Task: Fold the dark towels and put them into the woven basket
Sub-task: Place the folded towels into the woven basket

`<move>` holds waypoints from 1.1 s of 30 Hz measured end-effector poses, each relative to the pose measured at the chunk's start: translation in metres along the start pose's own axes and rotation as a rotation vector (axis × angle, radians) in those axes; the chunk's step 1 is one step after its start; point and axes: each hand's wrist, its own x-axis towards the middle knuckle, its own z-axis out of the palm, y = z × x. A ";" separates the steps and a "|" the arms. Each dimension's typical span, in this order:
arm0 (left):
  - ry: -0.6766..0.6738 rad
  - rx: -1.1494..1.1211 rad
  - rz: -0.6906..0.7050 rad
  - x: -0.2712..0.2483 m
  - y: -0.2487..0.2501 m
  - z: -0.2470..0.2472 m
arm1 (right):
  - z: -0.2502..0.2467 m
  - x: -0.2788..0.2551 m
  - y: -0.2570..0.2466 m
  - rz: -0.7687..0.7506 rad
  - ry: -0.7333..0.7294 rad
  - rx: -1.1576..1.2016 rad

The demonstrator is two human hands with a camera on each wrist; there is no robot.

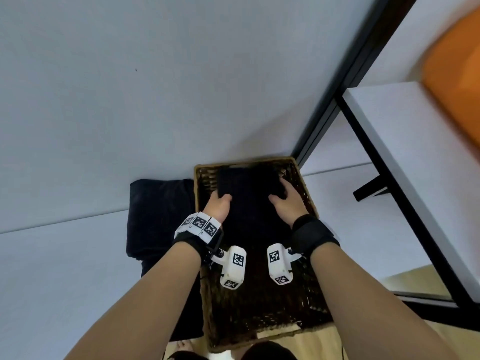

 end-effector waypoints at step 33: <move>-0.022 0.174 0.275 -0.114 0.005 -0.115 | 0.060 -0.082 -0.065 -0.094 -0.146 0.083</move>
